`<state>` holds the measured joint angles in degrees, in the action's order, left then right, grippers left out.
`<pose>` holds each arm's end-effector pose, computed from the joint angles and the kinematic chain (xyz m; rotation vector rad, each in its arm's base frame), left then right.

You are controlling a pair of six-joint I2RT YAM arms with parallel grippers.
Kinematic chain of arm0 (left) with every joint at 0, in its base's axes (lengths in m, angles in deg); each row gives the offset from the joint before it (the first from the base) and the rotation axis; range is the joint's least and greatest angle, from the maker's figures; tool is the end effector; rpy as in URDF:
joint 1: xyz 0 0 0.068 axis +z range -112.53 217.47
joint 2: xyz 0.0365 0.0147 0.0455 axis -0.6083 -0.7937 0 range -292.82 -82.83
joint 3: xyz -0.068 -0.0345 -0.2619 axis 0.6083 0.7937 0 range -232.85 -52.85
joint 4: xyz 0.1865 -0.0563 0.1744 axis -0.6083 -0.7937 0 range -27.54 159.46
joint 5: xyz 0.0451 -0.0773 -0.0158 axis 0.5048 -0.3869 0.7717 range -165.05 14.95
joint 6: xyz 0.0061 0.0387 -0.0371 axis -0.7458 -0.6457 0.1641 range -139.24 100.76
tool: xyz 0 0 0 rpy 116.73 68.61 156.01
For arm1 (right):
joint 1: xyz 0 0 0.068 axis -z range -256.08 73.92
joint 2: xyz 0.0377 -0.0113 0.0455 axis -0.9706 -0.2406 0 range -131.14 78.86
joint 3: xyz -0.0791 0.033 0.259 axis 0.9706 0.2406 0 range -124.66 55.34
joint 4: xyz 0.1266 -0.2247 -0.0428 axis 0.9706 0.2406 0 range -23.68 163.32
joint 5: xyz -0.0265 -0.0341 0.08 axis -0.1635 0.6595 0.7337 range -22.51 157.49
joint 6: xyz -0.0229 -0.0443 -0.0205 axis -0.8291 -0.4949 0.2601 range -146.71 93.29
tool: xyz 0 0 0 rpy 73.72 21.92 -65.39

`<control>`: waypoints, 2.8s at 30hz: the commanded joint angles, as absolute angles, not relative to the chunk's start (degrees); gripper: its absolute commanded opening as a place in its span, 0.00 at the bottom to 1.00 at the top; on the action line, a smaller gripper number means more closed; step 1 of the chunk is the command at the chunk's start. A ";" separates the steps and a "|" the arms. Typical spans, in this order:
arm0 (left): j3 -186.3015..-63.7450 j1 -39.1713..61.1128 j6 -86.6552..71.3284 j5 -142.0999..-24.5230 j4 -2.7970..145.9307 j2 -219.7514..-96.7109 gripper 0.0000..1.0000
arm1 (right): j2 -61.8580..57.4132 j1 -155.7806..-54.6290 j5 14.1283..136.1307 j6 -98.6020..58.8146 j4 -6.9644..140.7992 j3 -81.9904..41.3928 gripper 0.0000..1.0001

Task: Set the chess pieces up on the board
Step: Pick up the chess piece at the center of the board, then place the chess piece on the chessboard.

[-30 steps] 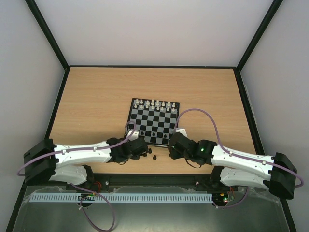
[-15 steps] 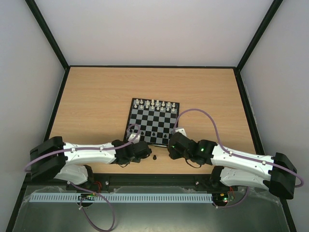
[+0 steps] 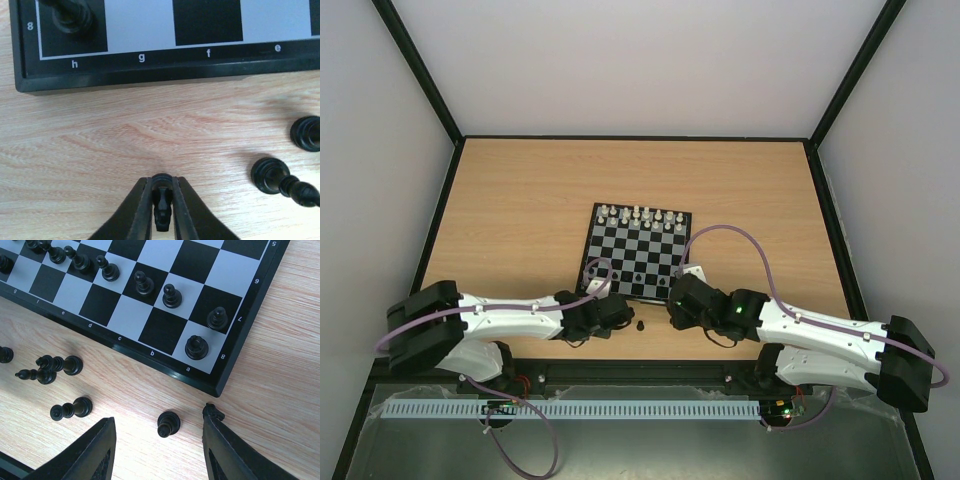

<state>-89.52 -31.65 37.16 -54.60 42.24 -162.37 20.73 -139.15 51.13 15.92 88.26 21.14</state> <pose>0.0933 -0.2095 0.1494 0.2110 2.6552 -0.1954 0.1015 0.1774 0.2155 -0.2882 2.3864 0.5669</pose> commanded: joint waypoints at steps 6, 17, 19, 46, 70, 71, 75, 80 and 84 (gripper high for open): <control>-90.67 -31.89 36.36 -53.56 41.41 -163.02 0.02 | 20.59 -138.92 51.40 15.48 88.91 21.92 0.48; -98.65 -23.42 26.17 -50.98 37.81 -161.35 0.02 | 20.83 -138.96 51.32 15.52 88.89 21.95 0.48; -99.32 -21.39 24.15 -51.58 38.57 -161.95 0.02 | 20.85 -138.93 51.23 15.58 88.89 21.94 0.48; -100.32 -15.09 17.50 -55.98 46.19 -169.30 0.02 | 20.24 -138.92 51.05 15.48 88.95 21.90 0.48; -100.48 -14.97 17.41 -55.72 46.05 -169.57 0.22 | 19.88 -138.96 50.97 15.49 89.00 21.81 0.48; -100.56 -14.92 17.51 -55.71 45.81 -169.12 0.23 | 19.81 -138.95 50.92 15.60 89.00 21.77 0.48; -100.87 -15.19 17.84 -55.73 44.35 -166.27 0.27 | 19.71 -138.92 50.58 15.70 89.16 21.66 0.48; -102.08 -17.84 18.90 -54.35 41.67 -162.02 0.33 | 18.70 -138.93 49.79 16.07 89.55 21.25 0.49; -101.52 -19.77 19.48 -54.13 40.88 -158.79 0.41 | 17.28 -138.96 48.87 16.55 89.97 20.82 0.49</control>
